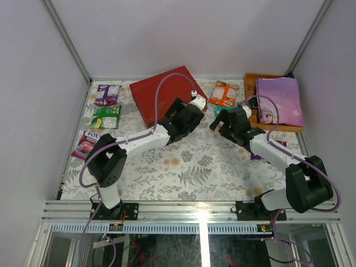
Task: Take the snacks out of the paper bag
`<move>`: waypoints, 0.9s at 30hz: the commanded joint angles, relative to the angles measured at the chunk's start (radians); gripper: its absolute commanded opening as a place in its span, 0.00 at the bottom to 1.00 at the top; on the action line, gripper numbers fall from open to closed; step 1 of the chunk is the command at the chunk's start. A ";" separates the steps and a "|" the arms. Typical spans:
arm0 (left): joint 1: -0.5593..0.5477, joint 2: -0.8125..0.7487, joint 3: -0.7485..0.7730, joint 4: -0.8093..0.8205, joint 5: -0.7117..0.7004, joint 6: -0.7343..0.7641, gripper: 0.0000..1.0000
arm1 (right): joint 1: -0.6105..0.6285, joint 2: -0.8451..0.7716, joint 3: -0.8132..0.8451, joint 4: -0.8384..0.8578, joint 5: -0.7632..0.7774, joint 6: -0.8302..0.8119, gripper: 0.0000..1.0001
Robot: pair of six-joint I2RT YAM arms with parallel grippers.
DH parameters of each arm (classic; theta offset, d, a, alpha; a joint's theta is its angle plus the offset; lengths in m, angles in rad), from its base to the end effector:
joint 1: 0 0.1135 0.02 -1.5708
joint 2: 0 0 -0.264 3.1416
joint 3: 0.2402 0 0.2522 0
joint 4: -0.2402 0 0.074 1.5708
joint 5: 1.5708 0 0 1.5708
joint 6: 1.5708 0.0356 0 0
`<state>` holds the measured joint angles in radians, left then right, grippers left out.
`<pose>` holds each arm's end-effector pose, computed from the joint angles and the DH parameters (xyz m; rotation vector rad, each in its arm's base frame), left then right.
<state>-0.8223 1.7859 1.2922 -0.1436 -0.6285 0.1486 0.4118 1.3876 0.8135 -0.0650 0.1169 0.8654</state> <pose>0.2897 -0.2811 0.2470 0.6623 1.9778 0.2886 0.2747 0.1155 0.2252 0.5744 2.1926 0.5725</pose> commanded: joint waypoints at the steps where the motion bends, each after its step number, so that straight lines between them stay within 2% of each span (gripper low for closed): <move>1: 0.061 0.003 0.045 0.106 0.048 0.029 0.79 | -0.021 -0.001 -0.012 0.044 -0.024 -0.032 0.97; 2: 0.071 0.005 0.050 0.108 0.060 0.034 0.65 | -0.025 0.001 -0.016 0.048 -0.028 -0.032 0.97; 4: 0.087 0.010 0.058 0.113 0.061 0.041 0.26 | -0.030 0.012 -0.017 0.053 -0.045 -0.033 0.97; 7: 0.115 -0.003 0.055 0.131 0.072 0.027 0.02 | -0.034 0.041 -0.001 0.054 -0.081 -0.038 0.97; 11: 0.174 -0.083 0.024 0.169 0.156 -0.016 0.00 | -0.034 0.071 0.004 0.088 -0.140 -0.023 0.95; 14: 0.191 -0.144 0.008 0.198 0.187 -0.027 0.00 | -0.033 0.080 -0.039 0.195 -0.199 0.054 0.94; 17: 0.192 -0.170 0.047 0.172 0.217 -0.032 0.00 | -0.031 0.108 -0.102 0.448 -0.299 0.213 0.93; 20: 0.192 -0.173 0.098 0.125 0.278 -0.061 0.00 | -0.031 0.214 -0.124 0.713 -0.385 0.381 0.90; 23: 0.190 -0.175 0.116 0.102 0.322 -0.081 0.00 | -0.024 0.358 -0.106 0.970 -0.399 0.565 0.79; 24: 0.190 -0.178 0.115 0.100 0.323 -0.088 0.00 | -0.016 0.398 -0.087 1.030 -0.394 0.613 0.75; 27: 0.190 -0.179 0.110 0.093 0.318 -0.091 0.00 | 0.020 0.489 -0.004 1.091 -0.332 0.696 0.73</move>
<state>-0.6273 1.6234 1.3800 -0.0612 -0.3511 0.0910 0.3908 1.8034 0.7116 0.7319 -0.2279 1.3495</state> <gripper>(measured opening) 0.007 0.738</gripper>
